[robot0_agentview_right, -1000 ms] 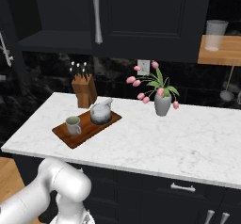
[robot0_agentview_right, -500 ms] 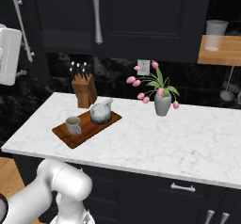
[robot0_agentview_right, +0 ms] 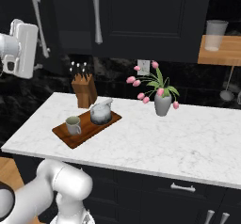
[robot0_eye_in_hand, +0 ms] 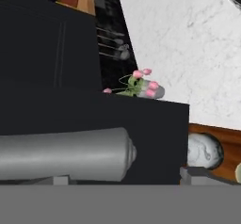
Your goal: Pick the kettle from the counter and place it on the tray. Then pick the mug from the cabinet and place it on the tray. Then close the cabinet doors.
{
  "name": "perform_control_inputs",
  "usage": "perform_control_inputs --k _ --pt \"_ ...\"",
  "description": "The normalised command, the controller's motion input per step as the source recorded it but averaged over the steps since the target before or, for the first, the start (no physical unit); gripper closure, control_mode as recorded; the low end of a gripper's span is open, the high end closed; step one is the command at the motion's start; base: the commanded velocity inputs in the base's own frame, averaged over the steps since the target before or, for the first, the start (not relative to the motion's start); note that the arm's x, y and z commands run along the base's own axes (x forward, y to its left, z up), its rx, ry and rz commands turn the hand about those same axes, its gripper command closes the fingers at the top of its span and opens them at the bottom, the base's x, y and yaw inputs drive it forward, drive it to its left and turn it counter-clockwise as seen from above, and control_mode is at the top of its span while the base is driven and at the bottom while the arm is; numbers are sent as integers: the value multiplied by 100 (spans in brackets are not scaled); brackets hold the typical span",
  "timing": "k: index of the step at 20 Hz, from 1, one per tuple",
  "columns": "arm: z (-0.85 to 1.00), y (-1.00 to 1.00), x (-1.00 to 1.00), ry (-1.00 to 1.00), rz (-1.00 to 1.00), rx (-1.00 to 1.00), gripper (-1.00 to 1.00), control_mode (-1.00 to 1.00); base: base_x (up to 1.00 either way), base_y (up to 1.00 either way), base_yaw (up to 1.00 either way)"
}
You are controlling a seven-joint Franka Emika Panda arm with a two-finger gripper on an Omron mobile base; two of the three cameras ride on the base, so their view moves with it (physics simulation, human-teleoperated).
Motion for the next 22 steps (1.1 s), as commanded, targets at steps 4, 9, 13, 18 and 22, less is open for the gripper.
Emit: perform_control_inputs --k 4,9,13,18,22 --pt "-20 -36 64 0 0 0 -100 -100 0 0 0" --pt "-26 -36 72 0 0 0 -100 -100 0 0 0" --pt "-28 -35 77 0 1 0 -100 -100 0 0 0" --pt "-18 -29 64 0 5 0 -100 -100 0 0 0" --pt "-5 -21 56 0 9 0 -100 -100 0 0 0"
